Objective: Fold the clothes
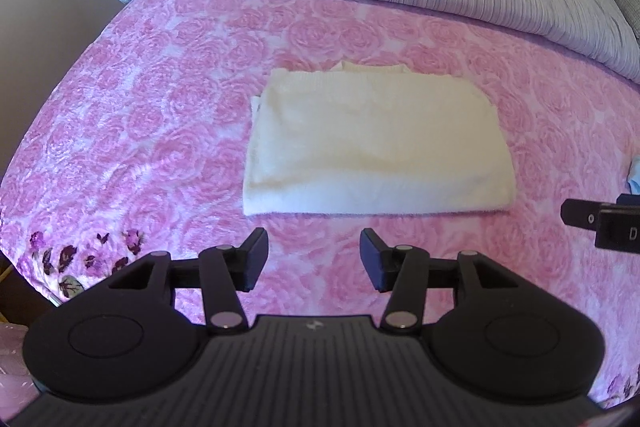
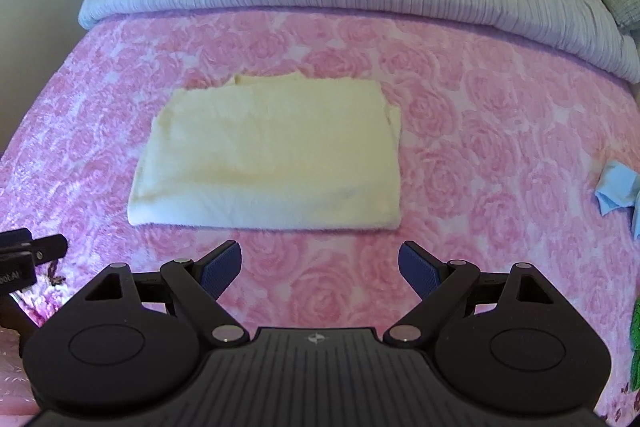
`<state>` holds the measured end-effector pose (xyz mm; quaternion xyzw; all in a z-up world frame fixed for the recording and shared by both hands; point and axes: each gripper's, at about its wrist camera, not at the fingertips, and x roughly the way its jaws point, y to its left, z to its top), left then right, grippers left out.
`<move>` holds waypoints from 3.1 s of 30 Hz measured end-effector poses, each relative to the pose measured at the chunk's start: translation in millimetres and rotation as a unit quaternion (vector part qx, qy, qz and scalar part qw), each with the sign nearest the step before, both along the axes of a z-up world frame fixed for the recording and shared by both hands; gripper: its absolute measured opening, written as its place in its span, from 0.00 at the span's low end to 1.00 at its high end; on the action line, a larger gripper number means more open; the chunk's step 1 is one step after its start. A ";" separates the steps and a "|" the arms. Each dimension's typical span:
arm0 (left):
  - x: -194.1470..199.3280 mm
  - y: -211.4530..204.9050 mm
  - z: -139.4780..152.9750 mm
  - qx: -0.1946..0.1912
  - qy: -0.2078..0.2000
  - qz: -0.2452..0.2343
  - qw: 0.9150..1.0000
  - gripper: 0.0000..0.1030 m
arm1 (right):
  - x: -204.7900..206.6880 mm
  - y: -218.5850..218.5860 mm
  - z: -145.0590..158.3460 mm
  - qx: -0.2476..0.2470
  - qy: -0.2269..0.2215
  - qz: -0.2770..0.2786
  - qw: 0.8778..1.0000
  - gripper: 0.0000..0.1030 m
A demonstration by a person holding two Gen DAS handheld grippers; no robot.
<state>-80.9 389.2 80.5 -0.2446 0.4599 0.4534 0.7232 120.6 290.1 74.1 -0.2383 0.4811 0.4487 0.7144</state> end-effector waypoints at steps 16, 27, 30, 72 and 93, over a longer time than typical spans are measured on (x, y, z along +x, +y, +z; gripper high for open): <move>17.1 36.5 -23.3 -0.026 0.024 -0.012 0.999 0.45 | 19.1 24.3 -13.0 -0.008 0.019 -0.008 1.000 0.86; 32.4 100.2 -106.0 -0.076 0.049 -0.057 0.994 0.48 | 40.7 63.0 -75.4 -0.052 0.028 -0.062 0.996 0.86; 37.8 112.2 -128.7 -0.089 0.053 -0.080 0.991 0.48 | 44.3 69.9 -93.8 -0.069 0.022 -0.085 0.994 0.86; 53.7 157.2 -206.2 -0.100 0.055 -0.090 0.989 0.46 | 68.9 96.6 -187.4 -0.112 0.043 -0.157 0.980 0.73; 32.5 169.5 -219.0 -0.099 0.033 -0.069 0.992 0.46 | 125.0 -13.8 -253.9 0.165 0.311 -0.351 0.868 0.67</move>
